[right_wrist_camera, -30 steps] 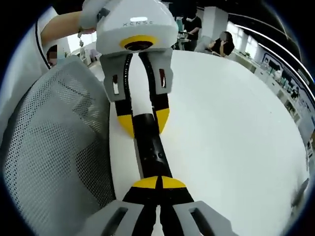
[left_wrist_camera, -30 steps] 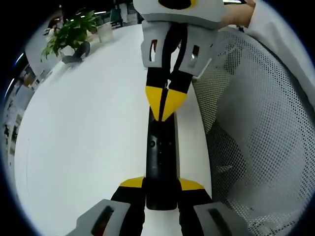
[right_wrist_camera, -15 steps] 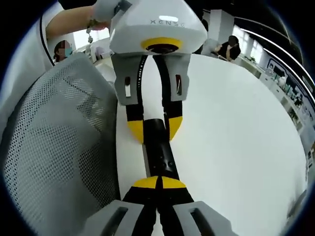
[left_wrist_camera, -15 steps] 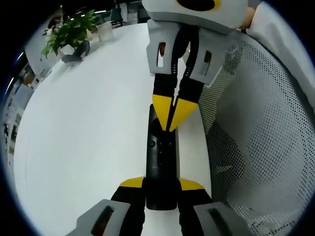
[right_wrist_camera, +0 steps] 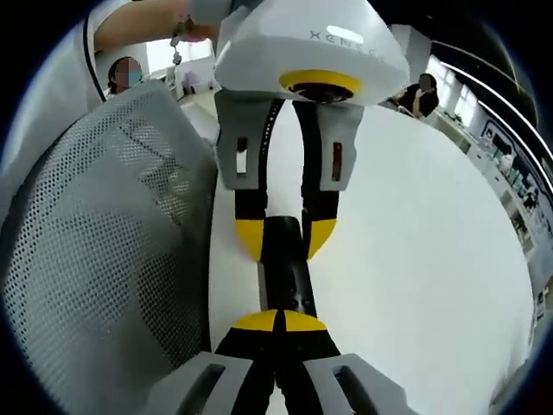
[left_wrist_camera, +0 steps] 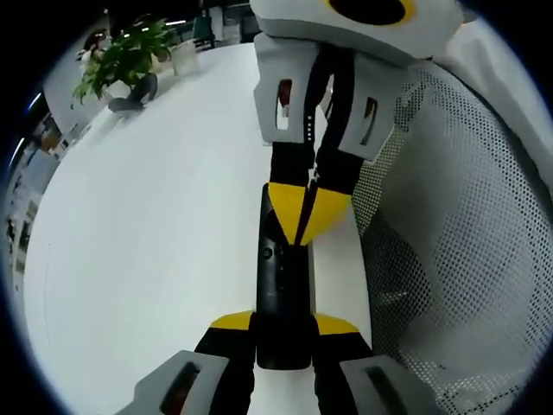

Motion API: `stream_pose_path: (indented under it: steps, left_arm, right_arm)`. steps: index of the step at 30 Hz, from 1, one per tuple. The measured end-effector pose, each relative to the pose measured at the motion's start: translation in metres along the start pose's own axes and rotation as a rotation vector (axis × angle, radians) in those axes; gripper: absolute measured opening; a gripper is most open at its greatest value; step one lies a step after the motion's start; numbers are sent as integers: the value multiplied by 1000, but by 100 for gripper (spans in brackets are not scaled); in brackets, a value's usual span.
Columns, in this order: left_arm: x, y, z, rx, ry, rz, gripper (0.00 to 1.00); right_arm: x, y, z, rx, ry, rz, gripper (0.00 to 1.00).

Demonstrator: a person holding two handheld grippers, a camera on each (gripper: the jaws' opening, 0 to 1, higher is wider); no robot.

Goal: Press the specified remote control buttons in sequence, fully releasing each button before pressing the next.

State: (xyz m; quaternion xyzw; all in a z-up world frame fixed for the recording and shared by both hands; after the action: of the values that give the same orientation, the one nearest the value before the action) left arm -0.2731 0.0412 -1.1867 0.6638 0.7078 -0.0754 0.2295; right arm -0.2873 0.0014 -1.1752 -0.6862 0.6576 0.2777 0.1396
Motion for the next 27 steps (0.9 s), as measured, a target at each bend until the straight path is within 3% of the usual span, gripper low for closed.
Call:
stream_pose_path:
  steps: [4, 12, 16, 20, 23, 27]
  left_arm:
    - [0, 0, 0, 2, -7, -6, 23]
    - [0, 0, 0, 4, -8, 0, 23]
    - [0, 0, -1, 10, -10, -3, 23]
    - [0, 0, 0, 8, -14, -3, 23]
    - [0, 0, 0, 7, -10, -1, 23]
    - [0, -1, 0, 7, -10, -2, 23]
  right_arm:
    - [-4, 2, 4, -8, 22, -36, 0]
    - [-4, 3, 7, -6, 52, 3, 0]
    - [-4, 3, 7, 7, 45, 13, 0]
    - [-6, 2, 4, -20, -46, 122, 0]
    - [-6, -6, -4, 31, -36, 102, 0]
    - [-1, -12, -4, 35, -20, 122, 0]
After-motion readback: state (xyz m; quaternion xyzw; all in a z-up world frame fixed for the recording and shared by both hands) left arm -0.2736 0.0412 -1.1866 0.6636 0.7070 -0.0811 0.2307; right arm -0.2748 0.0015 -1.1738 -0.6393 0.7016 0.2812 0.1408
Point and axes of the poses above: the point that each gripper's makers call its tool centre point, and the gripper's own axes: z roughly forward along the fingers, y roughly to its left, x roughly out of its underside, the point moved 1 cm from there along -z, roughly backward along the fingers, and after that the axes turned 15 degrees about -x, right-handed, at the moved point
